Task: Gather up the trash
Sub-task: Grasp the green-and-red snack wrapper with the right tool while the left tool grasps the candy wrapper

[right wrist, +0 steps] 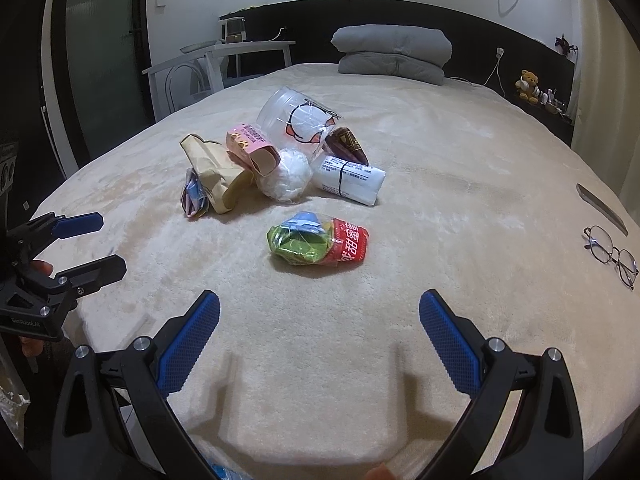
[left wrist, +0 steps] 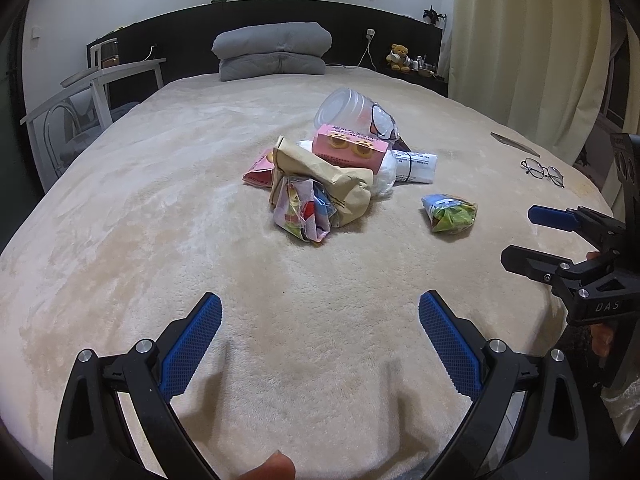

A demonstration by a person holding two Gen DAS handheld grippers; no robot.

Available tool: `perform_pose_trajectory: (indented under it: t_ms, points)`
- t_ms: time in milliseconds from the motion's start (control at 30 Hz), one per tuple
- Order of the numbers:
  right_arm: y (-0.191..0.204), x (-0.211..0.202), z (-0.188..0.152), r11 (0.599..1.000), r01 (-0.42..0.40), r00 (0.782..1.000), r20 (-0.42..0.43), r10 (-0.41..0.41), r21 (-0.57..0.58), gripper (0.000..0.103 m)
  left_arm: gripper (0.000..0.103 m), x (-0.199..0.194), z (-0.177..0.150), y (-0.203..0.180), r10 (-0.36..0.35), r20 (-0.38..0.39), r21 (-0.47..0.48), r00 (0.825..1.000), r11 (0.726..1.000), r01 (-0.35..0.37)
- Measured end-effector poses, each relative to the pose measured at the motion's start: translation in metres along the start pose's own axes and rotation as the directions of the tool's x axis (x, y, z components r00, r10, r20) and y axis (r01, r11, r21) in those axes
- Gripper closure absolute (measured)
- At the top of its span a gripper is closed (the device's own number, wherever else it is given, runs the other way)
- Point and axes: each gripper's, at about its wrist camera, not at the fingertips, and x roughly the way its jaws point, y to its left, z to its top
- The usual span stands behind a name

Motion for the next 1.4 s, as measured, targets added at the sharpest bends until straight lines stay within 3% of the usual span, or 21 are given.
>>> perform_pose_trajectory:
  t_ms: [600, 700, 767, 1400]
  points:
    - [-0.014, 0.053, 0.033, 0.999, -0.007, 0.995, -0.104, 0.012, 0.046, 0.004, 0.006, 0.034, 0.023, 0.021, -0.021, -0.034, 0.013, 0.999, 1.000, 0.021]
    - [-0.017, 0.065, 0.037, 0.999, -0.007, 0.991, -0.131, 0.014, 0.048, 0.016, 0.006, 0.042, 0.029, 0.026, -0.025, -0.042, 0.018, 0.999, 1.000, 0.025]
    - [-0.020, 0.071, 0.040, 0.998, -0.029, 0.987, -0.153, 0.038, 0.061, 0.032, 0.006, 0.045, 0.032, 0.028, -0.032, -0.041, 0.024, 0.999, 0.999, 0.033]
    - [-0.035, 0.049, 0.036, 0.993, -0.077, 0.988, -0.126, 0.088, 0.091, 0.033, 0.007, 0.090, 0.055, 0.047, -0.172, -0.080, -0.001, 0.982, 0.985, 0.172]
